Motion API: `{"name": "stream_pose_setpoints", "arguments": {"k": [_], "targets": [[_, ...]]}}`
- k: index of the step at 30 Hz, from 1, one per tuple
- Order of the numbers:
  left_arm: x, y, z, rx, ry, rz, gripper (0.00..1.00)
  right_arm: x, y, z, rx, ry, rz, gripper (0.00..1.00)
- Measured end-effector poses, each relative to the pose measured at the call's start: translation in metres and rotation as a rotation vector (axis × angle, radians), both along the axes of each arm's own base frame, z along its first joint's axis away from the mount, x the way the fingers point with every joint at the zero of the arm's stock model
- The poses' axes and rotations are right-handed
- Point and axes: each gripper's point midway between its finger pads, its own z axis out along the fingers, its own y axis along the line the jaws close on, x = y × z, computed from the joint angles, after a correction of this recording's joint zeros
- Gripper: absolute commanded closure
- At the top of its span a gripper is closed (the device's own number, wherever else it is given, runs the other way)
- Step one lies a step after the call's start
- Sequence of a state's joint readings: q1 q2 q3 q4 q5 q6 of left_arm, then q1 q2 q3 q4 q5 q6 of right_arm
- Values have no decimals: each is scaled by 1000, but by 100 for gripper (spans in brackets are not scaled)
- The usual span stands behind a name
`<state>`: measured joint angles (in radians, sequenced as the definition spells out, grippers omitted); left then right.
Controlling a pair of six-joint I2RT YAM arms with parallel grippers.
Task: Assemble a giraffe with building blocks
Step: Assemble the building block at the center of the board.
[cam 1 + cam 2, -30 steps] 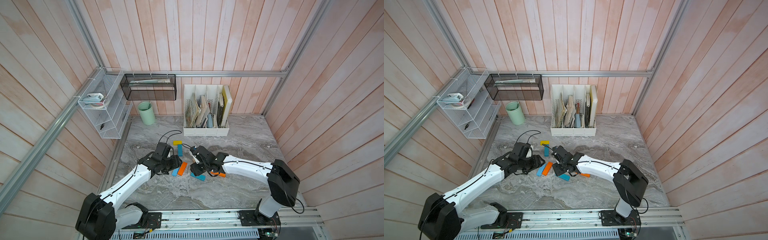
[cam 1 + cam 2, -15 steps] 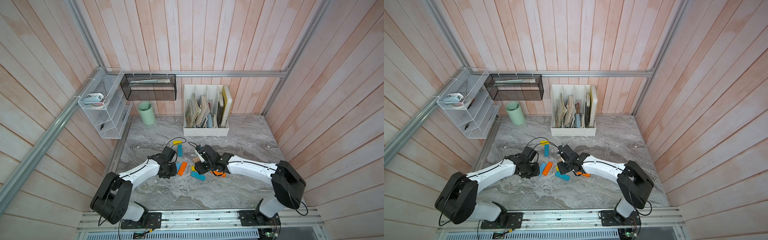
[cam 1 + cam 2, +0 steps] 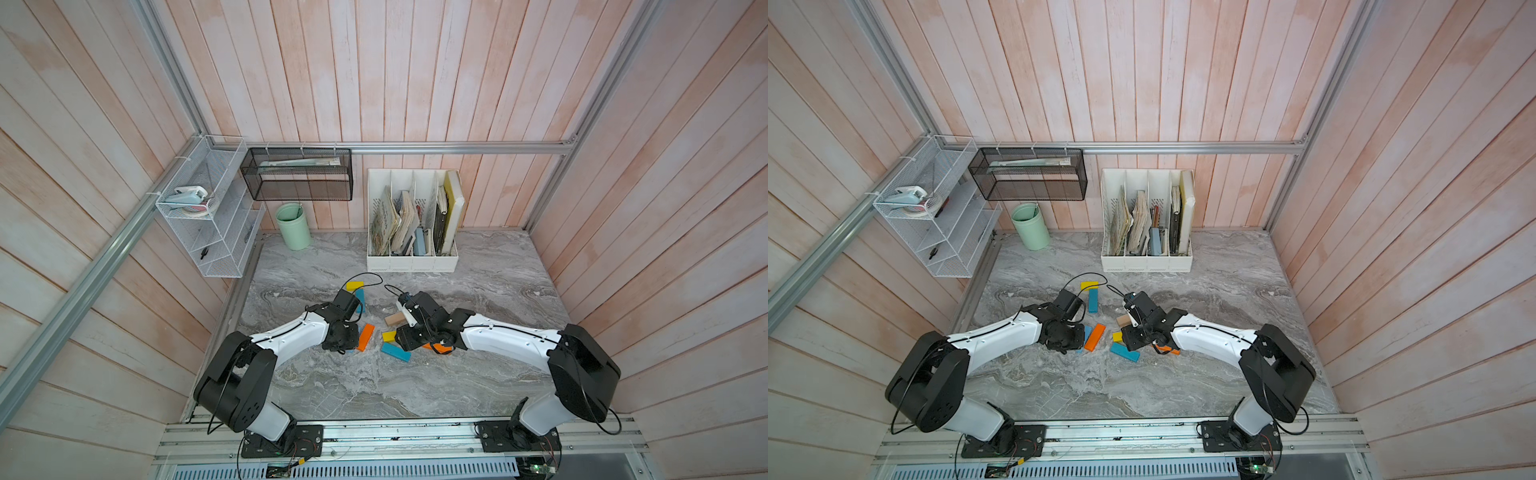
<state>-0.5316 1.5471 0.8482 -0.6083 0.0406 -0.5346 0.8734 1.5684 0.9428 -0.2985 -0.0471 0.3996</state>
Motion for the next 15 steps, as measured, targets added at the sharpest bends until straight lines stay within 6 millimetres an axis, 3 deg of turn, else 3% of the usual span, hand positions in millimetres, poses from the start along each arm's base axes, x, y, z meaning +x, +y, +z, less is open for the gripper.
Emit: {"name": "stream_pose_setpoints", "arguments": {"k": [15], "targets": [[19,-24,0,-31,-27,18,69,-5,4,-3,28,19,19,43]]}}
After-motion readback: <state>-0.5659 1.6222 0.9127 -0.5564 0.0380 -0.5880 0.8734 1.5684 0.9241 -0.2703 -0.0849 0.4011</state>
